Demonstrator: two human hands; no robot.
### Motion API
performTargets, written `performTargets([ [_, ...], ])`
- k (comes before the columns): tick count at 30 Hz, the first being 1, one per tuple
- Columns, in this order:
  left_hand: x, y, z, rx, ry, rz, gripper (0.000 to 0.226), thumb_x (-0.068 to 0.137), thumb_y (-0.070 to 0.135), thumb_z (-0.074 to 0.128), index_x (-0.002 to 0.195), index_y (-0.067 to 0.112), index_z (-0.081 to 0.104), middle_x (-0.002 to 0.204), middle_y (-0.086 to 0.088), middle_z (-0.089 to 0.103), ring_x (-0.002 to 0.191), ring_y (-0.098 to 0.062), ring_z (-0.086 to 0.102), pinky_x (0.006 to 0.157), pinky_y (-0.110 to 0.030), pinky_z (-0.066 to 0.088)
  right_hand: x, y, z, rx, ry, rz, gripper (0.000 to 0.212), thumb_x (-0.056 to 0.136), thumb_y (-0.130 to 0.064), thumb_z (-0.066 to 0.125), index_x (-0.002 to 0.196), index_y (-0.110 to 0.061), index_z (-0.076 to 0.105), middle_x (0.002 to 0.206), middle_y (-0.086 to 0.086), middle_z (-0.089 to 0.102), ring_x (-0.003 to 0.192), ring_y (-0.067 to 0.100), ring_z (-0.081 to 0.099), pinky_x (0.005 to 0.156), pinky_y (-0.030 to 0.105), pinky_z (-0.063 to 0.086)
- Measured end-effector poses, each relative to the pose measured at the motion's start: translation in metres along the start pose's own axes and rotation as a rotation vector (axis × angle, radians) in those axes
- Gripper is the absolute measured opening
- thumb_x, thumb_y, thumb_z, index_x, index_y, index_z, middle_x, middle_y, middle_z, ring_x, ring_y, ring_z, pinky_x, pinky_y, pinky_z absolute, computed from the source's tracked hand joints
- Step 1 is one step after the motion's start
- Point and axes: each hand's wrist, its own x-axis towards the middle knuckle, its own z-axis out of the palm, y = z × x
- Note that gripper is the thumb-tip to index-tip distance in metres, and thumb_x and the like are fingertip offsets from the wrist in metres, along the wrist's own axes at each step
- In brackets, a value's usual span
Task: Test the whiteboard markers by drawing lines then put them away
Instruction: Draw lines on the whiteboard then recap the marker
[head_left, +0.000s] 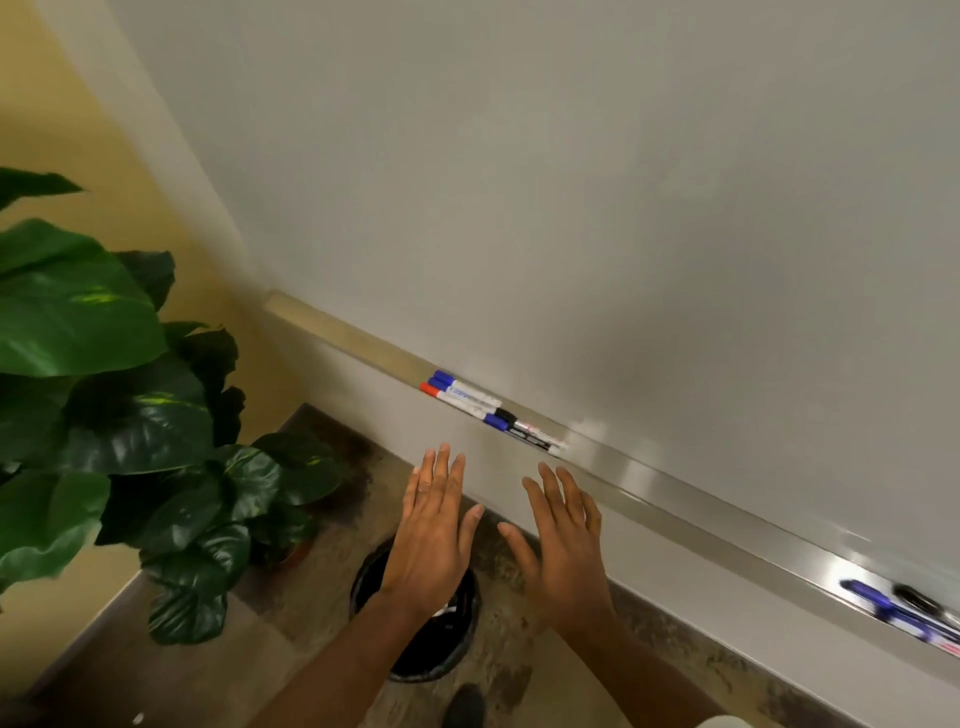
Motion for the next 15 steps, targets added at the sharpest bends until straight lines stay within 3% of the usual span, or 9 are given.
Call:
performTargets([
  [8,0.029,0.085,0.024,0.011,-0.057,0.171,0.069,0.108,0.055,0.019,0.164,0.019,0.0,0.171,0.0,-0.011,0.157,-0.014,-0.014,0.126,-0.034,-0.009,-0.027,0.065,-0.061,-0.097,0.083,0.156,0.064,0.101,-0.063,0.029,0.152,-0.025,0.028,0.165,0.0,0.017,0.153,0.021,0.012,0.122,0.039,0.002],
  [15,0.038,0.168,0.053,-0.047,-0.131,0.311,0.068,0.107,0.057,0.017,0.163,0.023,-0.002,0.171,0.004,-0.013,0.157,-0.014,-0.013,0.127,-0.035,-0.006,-0.066,0.136,-0.1,-0.202,0.124,0.278,0.068,0.1,-0.061,0.033,0.153,-0.018,0.034,0.165,0.004,0.019,0.152,0.025,0.015,0.119,0.048,0.017],
])
